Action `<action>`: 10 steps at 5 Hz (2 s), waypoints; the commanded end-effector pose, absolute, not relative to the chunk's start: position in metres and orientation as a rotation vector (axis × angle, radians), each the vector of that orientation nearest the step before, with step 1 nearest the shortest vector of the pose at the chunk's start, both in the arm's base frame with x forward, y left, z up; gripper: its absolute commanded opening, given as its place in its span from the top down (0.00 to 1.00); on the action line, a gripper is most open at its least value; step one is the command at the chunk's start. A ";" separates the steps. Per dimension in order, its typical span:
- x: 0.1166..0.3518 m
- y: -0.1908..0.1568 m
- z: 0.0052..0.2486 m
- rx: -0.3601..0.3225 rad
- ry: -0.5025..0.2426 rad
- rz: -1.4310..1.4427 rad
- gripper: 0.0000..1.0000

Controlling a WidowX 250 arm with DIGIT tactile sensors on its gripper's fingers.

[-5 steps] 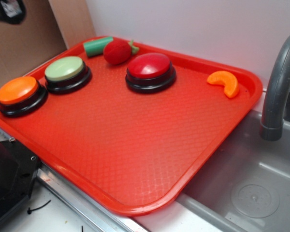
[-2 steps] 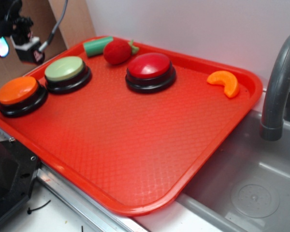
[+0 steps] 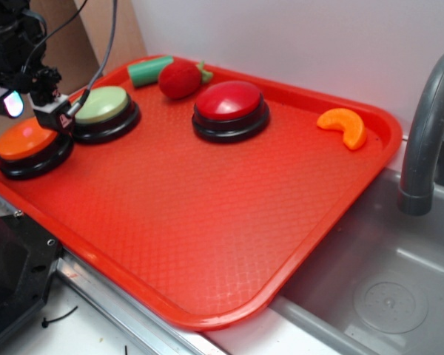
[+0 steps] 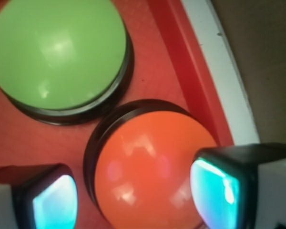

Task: Push the orange button.

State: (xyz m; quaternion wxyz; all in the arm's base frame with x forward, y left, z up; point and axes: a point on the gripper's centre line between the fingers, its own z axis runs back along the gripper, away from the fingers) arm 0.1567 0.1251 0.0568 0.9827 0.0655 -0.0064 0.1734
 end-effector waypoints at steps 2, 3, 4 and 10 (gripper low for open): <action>0.157 0.138 0.068 0.115 -0.037 0.292 0.00; 0.163 0.142 0.091 0.090 -0.063 0.283 0.00; 0.165 0.144 0.107 0.088 -0.076 0.282 0.00; 0.152 0.146 0.044 0.098 0.045 0.251 0.00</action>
